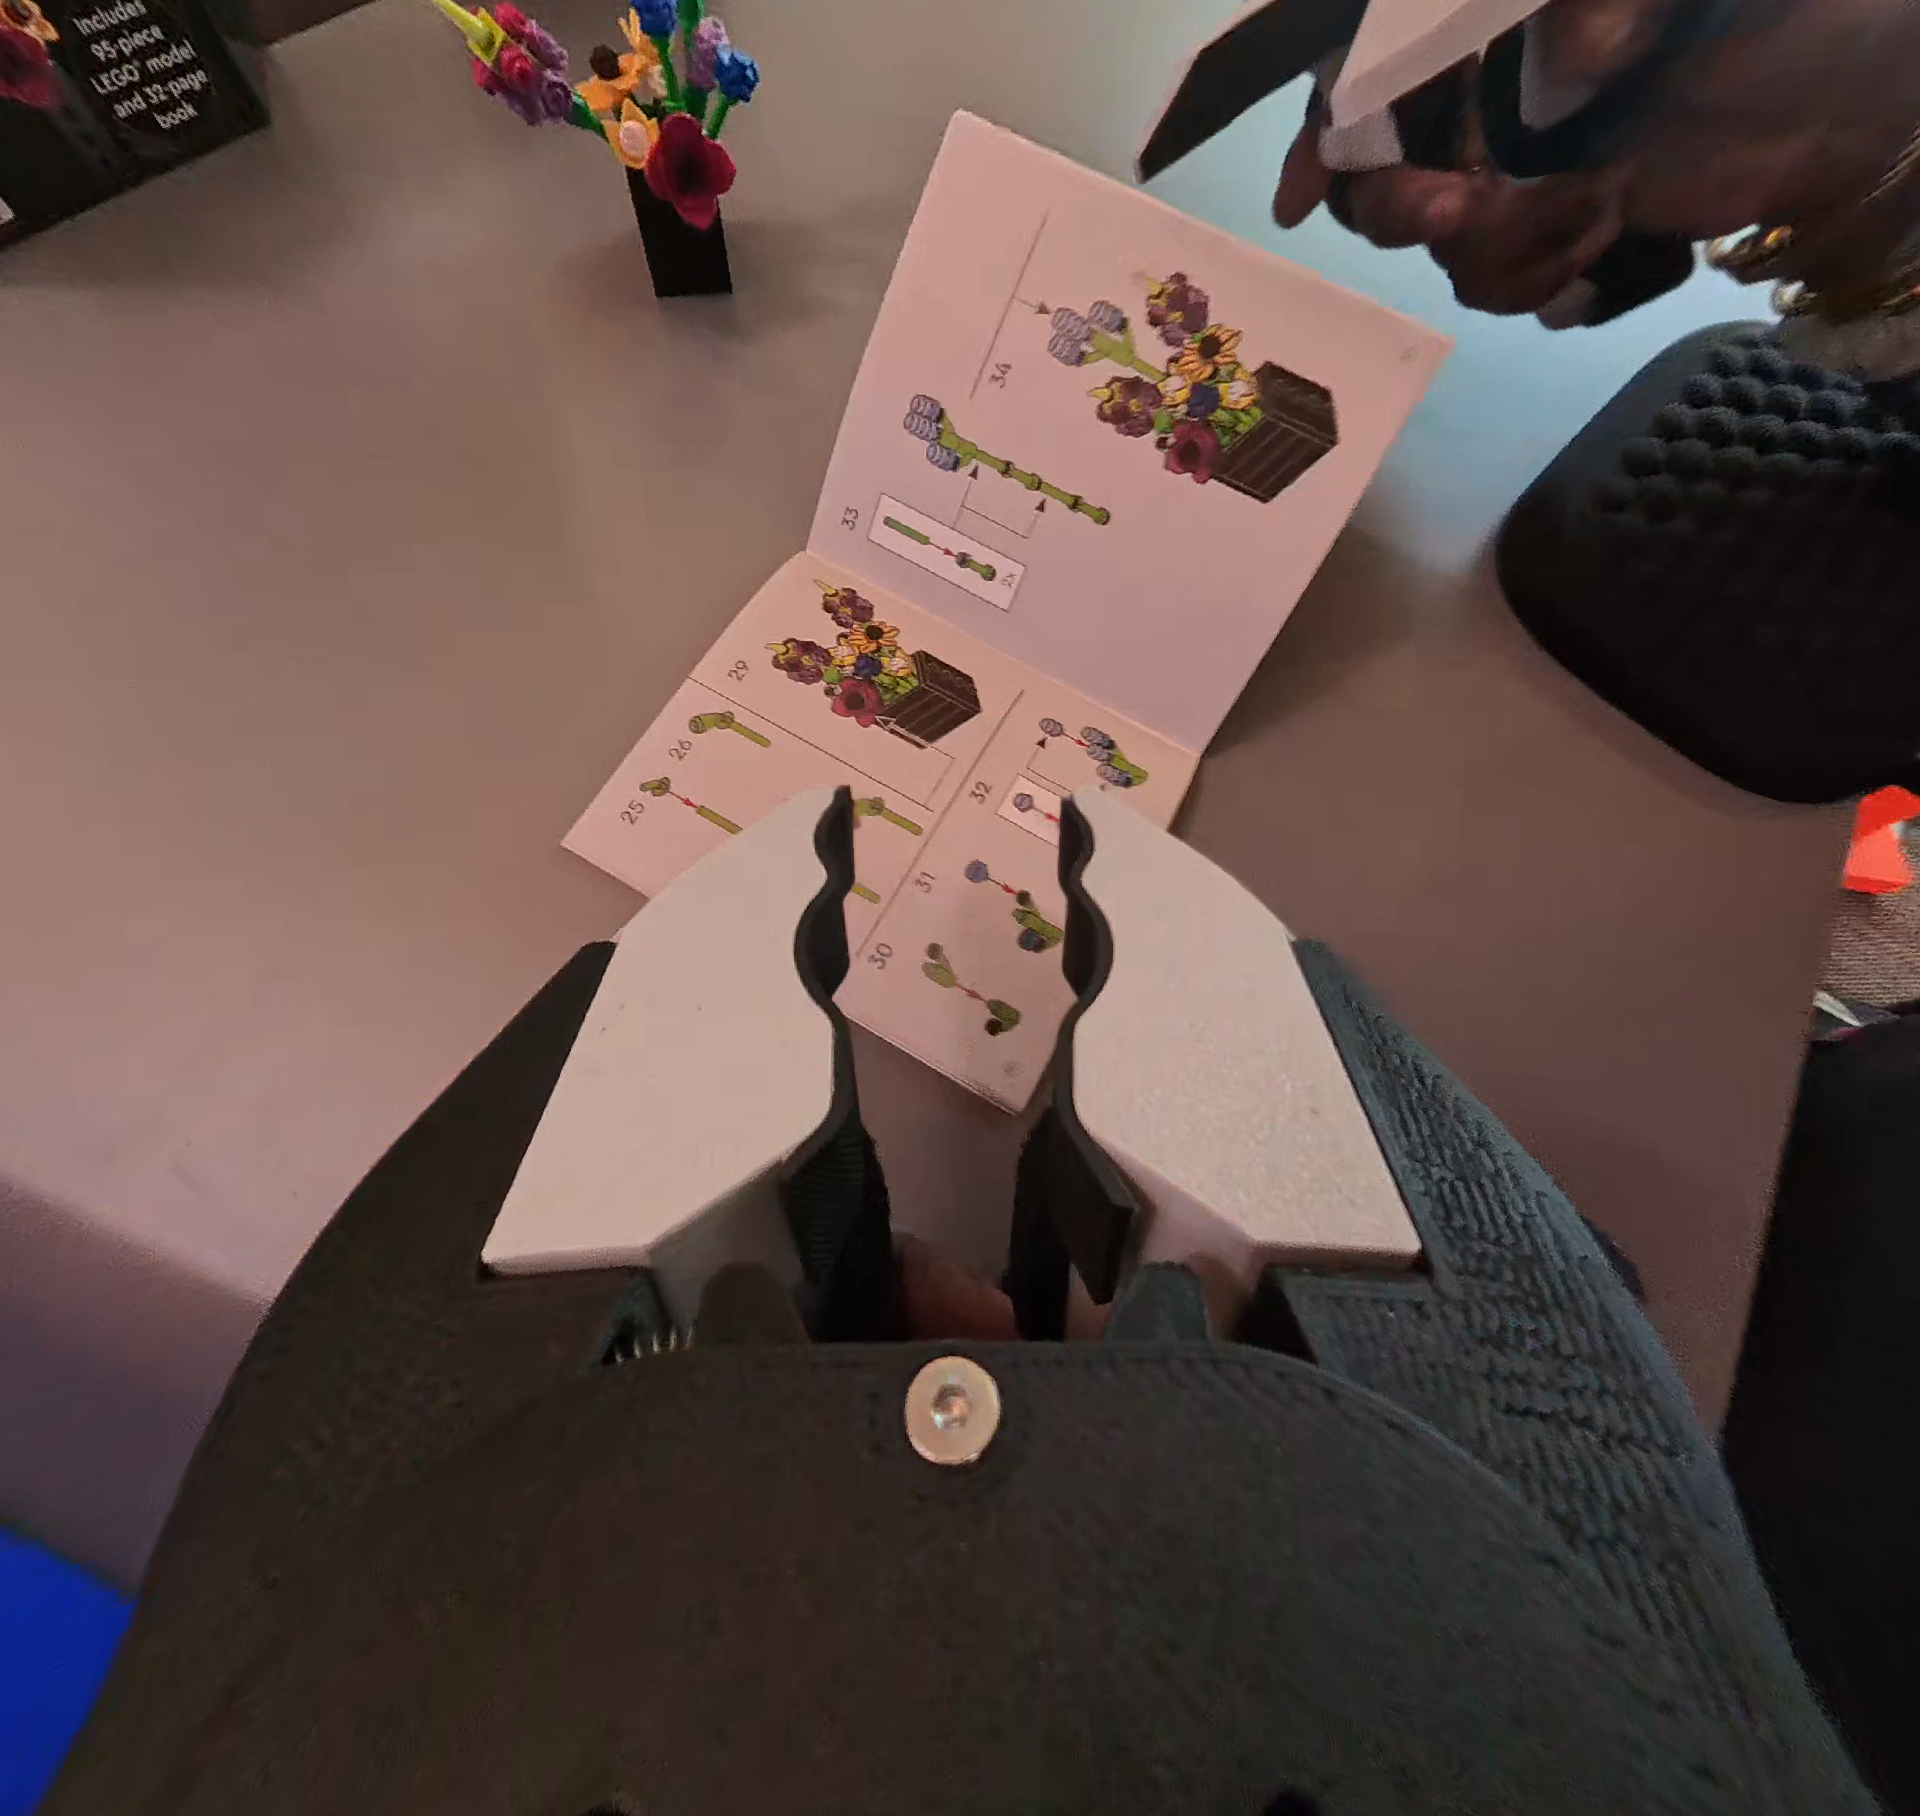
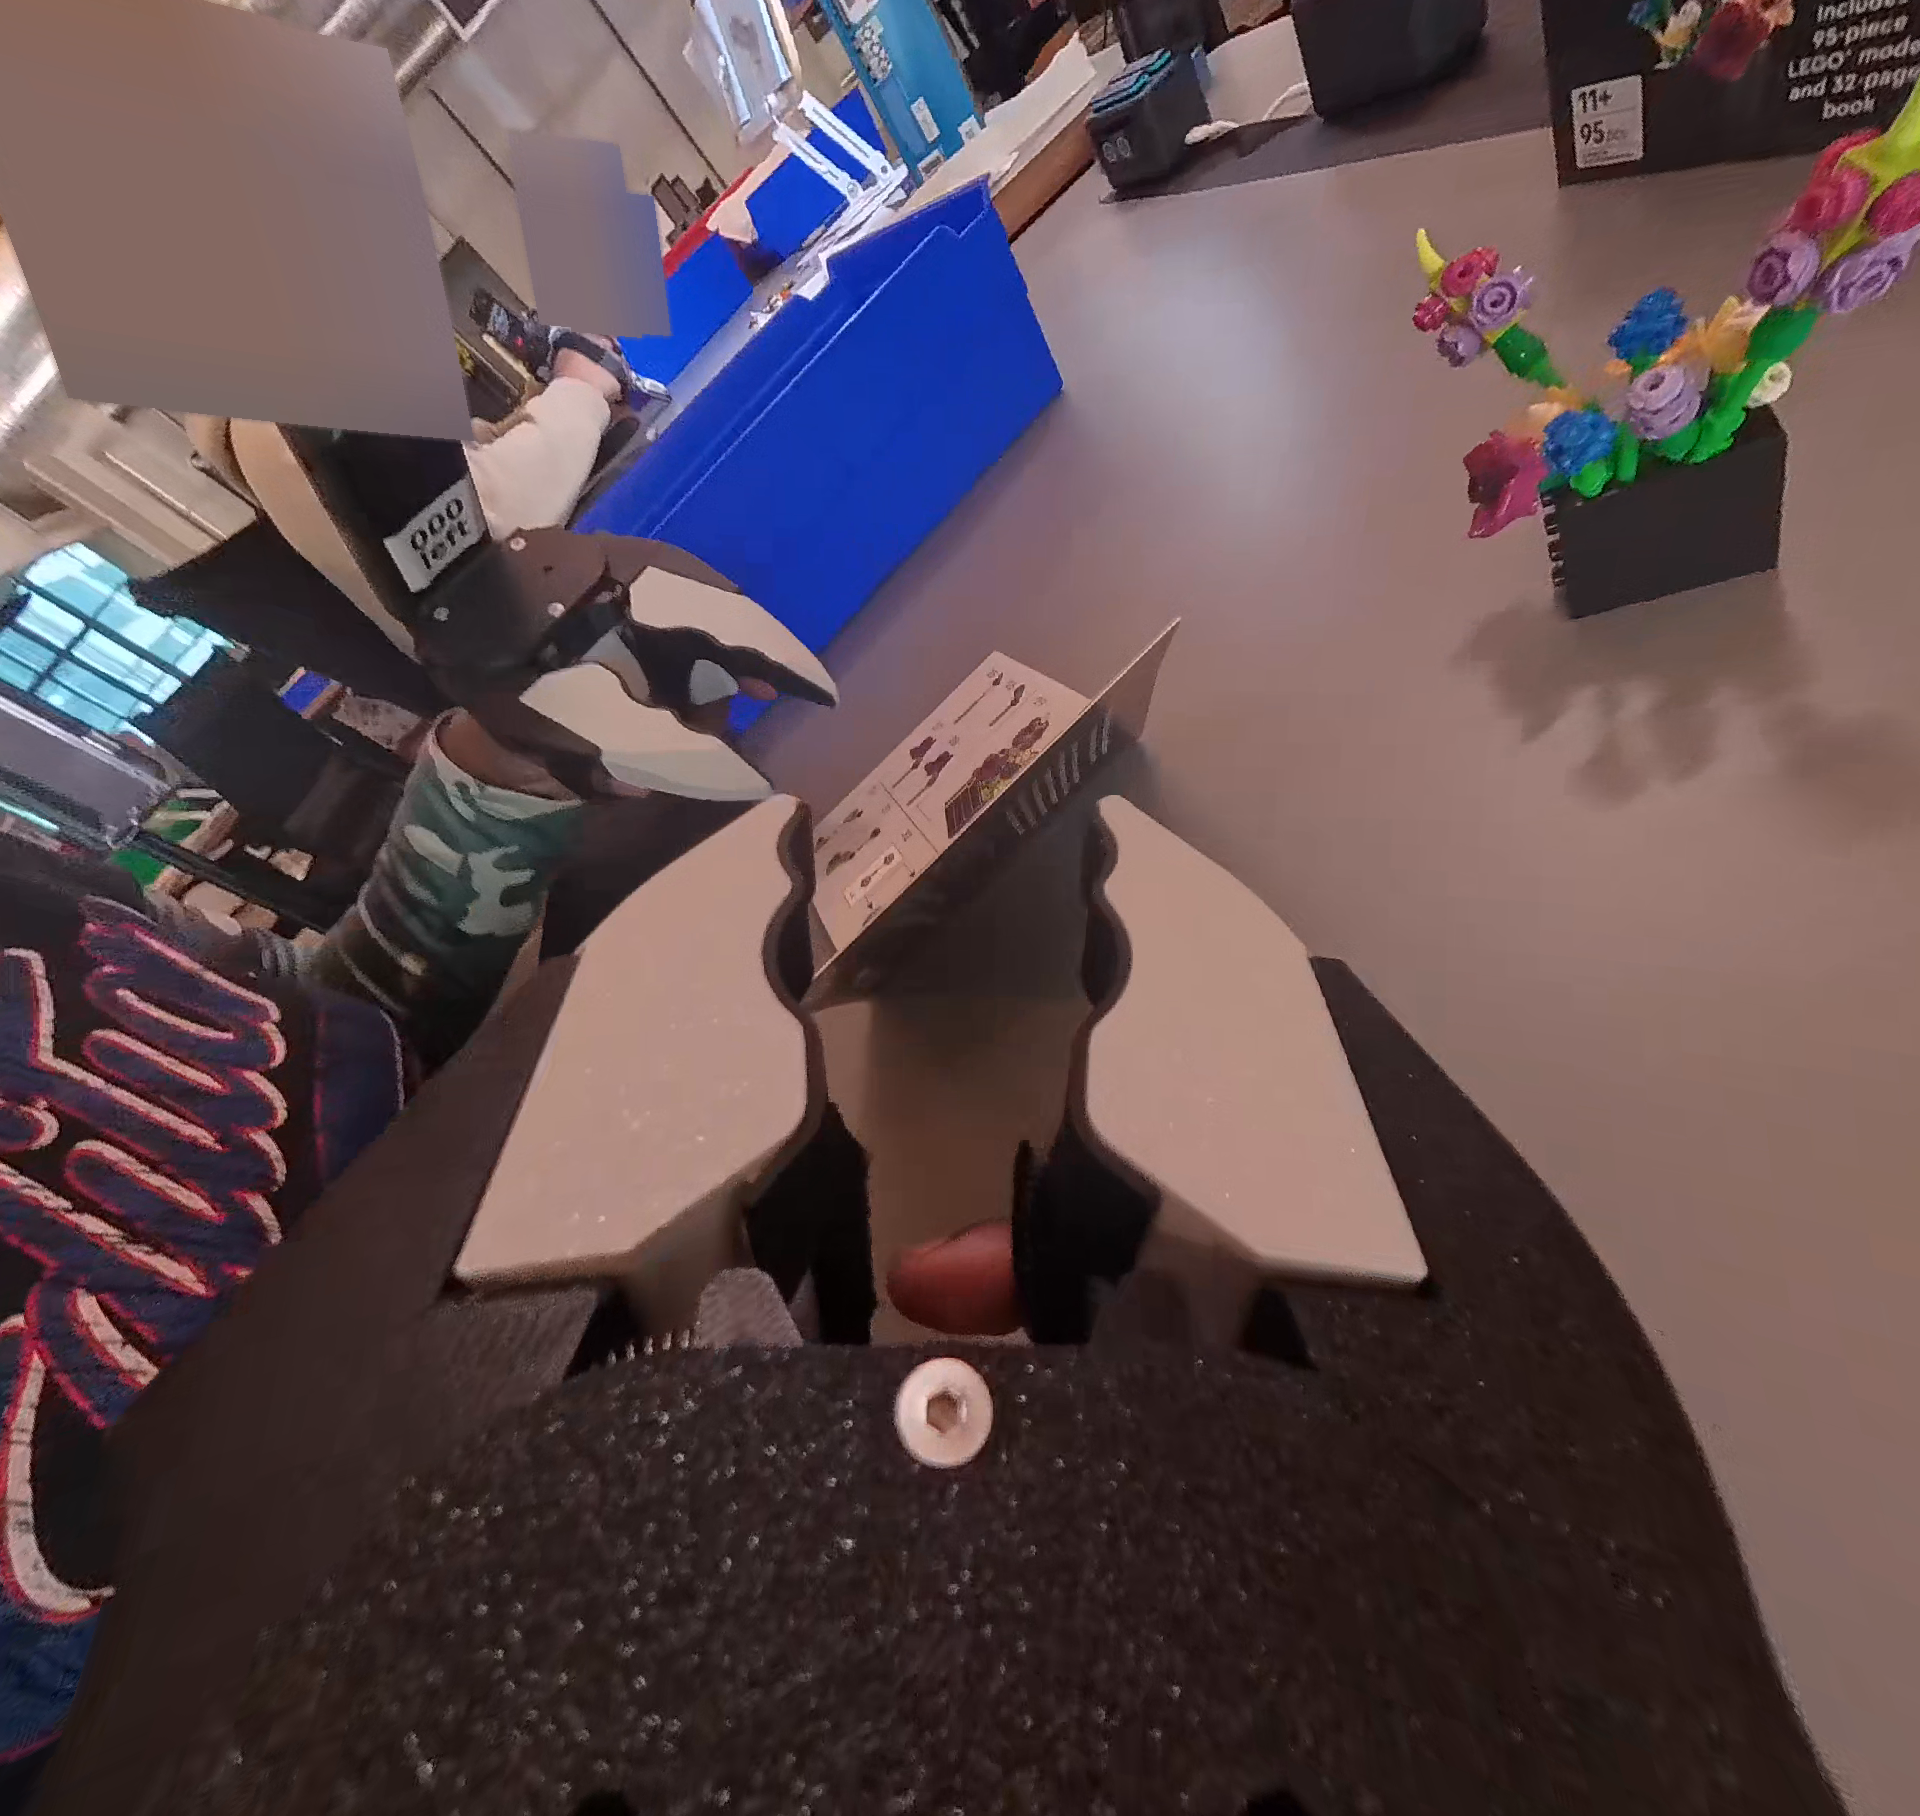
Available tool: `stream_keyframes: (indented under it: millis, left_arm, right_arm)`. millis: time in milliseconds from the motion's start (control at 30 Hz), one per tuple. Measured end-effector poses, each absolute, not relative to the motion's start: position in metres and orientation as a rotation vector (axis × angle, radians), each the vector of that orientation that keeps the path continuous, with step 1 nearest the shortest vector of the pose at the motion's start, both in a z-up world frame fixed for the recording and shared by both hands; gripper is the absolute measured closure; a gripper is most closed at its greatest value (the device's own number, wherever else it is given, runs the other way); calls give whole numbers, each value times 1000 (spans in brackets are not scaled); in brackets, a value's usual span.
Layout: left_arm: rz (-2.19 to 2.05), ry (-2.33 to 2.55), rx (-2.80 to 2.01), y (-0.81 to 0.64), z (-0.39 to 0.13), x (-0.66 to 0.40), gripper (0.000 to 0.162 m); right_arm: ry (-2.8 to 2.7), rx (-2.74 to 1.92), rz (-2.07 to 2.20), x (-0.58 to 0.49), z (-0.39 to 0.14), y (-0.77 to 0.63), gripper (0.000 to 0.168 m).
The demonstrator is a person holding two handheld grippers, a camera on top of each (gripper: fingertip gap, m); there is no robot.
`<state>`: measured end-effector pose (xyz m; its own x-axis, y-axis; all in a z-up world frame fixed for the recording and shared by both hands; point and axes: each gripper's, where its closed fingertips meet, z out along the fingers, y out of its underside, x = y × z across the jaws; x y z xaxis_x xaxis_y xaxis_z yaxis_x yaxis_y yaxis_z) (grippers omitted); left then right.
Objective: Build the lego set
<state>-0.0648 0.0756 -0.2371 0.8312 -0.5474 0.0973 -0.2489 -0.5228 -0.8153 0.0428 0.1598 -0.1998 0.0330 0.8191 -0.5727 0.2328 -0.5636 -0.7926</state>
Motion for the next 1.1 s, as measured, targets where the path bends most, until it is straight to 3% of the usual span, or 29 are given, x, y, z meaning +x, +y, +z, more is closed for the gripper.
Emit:
stream_keyframes:
  millis: [133, 233, 333, 900, 1100]
  left_arm:
    - [-393, 561, -2156, 84, -251, -69, 124]
    - [-369, 564, -2190, 85, -257, -70, 124]
    - [-349, 554, -2259, 86, -267, -73, 124]
    - [-245, 568, -2359, 95, -284, -77, 125]
    - [-237, 555, -2348, 102, -284, -77, 125]
  right_arm:
    - [-1068, -1872, 1601, 31, -208, 156, 128]
    - [-1136, -1882, 1612, 27, -218, 146, 150]
    - [-1227, -1950, 1477, 33, -235, 144, 158]
    - [-1370, -2125, 721, 58, -284, 160, 143]
    - [-1378, -2031, 543, 61, -280, 174, 142]
